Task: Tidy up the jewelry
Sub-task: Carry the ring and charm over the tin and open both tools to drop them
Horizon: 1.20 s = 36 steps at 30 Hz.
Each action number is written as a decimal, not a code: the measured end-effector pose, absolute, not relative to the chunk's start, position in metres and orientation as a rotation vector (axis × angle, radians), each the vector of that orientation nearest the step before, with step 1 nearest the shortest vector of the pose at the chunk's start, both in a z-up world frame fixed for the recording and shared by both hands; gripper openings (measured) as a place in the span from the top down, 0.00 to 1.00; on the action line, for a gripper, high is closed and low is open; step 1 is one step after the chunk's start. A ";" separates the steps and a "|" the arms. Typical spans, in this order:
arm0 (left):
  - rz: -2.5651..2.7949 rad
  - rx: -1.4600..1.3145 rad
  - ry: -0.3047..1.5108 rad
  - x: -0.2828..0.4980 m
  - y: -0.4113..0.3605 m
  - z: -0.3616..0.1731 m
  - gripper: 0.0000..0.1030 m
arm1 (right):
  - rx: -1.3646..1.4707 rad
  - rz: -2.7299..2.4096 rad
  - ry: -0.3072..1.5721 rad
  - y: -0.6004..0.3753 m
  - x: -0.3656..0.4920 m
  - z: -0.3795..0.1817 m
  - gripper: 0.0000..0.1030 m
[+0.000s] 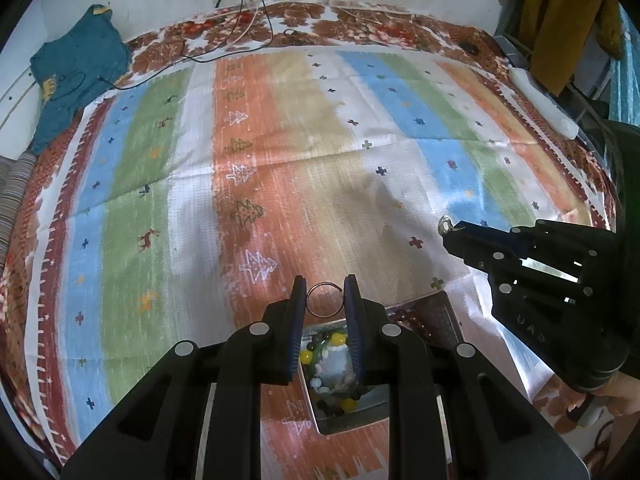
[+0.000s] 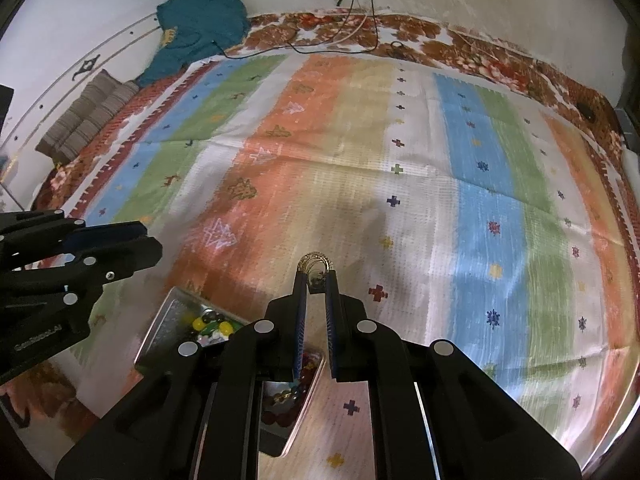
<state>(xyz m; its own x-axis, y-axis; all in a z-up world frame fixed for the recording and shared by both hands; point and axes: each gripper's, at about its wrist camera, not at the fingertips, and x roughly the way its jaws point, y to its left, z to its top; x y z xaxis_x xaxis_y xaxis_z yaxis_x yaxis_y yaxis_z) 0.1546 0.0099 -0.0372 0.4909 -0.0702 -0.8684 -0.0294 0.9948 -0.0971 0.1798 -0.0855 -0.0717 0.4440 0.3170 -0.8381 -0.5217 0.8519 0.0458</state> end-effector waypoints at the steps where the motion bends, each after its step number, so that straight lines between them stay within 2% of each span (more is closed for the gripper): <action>1: -0.022 -0.103 1.055 0.154 0.010 -0.036 0.82 | -0.234 0.526 0.980 -0.085 0.178 -0.071 0.90; 25: -0.054 -0.100 0.998 0.112 -0.003 -0.018 0.82 | -0.255 0.598 0.996 -0.086 0.129 -0.072 0.90; 27: -0.056 -0.112 1.007 0.112 -0.002 -0.019 0.78 | -0.242 0.593 1.006 -0.088 0.129 -0.072 0.90; 28: -0.051 -0.114 1.008 0.112 -0.002 -0.019 0.71 | -0.233 0.594 1.019 -0.089 0.129 -0.074 0.90; 29: -0.046 -0.115 1.006 0.111 -0.001 -0.019 0.70 | -0.231 0.594 1.026 -0.090 0.129 -0.074 0.89; 31: -0.038 -0.124 1.008 0.110 0.002 -0.019 0.70 | -0.236 0.585 1.037 -0.091 0.129 -0.077 0.87; 33: -0.031 -0.132 1.009 0.108 0.004 -0.019 0.68 | -0.229 0.576 1.045 -0.094 0.128 -0.077 0.74; 36: -0.028 -0.139 1.000 0.102 0.005 -0.017 0.65 | -0.213 0.567 1.041 -0.099 0.127 -0.075 0.72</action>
